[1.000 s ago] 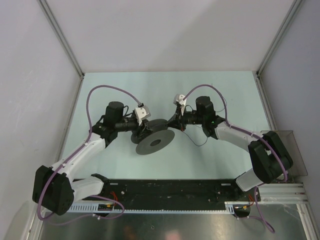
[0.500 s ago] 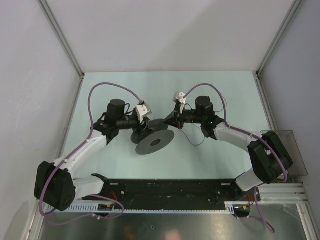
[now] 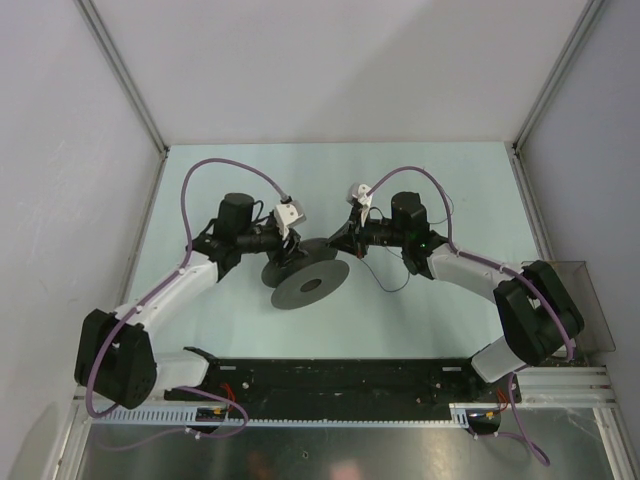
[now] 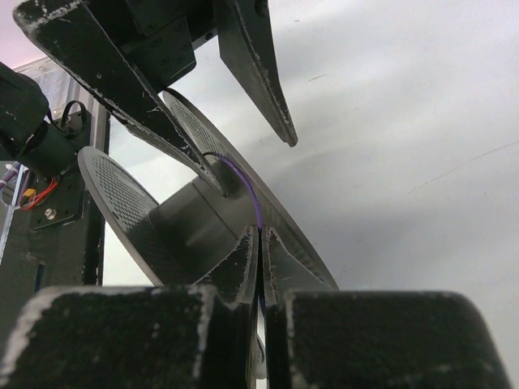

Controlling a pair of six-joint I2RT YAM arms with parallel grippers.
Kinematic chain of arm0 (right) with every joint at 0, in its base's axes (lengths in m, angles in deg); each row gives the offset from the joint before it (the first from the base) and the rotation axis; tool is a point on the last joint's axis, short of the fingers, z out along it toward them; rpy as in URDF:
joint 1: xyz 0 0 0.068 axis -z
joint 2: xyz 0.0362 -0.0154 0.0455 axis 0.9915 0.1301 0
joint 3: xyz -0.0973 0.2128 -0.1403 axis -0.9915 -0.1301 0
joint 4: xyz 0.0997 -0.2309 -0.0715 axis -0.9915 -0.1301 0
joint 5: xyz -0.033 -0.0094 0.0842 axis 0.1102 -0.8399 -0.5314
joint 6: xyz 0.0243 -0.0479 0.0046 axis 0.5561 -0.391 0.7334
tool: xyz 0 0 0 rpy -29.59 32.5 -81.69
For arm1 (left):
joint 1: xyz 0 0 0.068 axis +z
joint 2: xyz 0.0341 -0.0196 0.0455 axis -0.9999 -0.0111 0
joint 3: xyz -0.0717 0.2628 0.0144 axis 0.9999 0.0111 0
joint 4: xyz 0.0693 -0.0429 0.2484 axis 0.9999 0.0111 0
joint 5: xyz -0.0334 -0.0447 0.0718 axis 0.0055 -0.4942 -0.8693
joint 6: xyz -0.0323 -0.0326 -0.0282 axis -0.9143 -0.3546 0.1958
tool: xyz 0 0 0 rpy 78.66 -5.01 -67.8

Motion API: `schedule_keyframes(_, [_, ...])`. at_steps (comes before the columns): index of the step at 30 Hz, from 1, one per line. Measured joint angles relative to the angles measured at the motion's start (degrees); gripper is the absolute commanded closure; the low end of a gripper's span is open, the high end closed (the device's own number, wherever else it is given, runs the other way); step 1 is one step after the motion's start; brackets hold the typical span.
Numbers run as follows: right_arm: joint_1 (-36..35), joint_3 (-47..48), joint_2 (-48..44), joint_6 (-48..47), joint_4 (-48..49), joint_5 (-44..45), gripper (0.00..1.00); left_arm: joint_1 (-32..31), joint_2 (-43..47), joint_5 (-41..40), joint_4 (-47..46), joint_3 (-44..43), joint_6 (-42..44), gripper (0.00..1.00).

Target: Wrap the cables

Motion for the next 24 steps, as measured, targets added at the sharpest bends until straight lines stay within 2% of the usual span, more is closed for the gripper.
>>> schedule_keyframes(2, [0.00,0.00,0.04,0.00,0.00,0.00,1.00,0.00,-0.33,-0.02,0.00,0.00,0.00,0.49])
schedule_keyframes(7, [-0.02,0.00,0.42,0.02,0.22,-0.02,1.00,-0.02,-1.60,0.13,-0.04,-0.13,0.07,0.75])
schedule_keyframes(9, [0.00,0.00,0.63,0.07,0.37,-0.02,1.00,-0.07,-1.86,-0.02,-0.02,-0.46,0.00,0.90])
schedule_keyframes(11, [0.00,0.00,0.85,0.13,0.39,-0.02,1.00,-0.09,-2.12,0.04,-0.02,-0.61,0.22,0.98])
schedule_keyframes(24, [2.64,0.00,0.96,-0.96,-0.57,-2.73,0.98,0.31,-1.81,4.48,-0.07,-0.74,1.44,1.00])
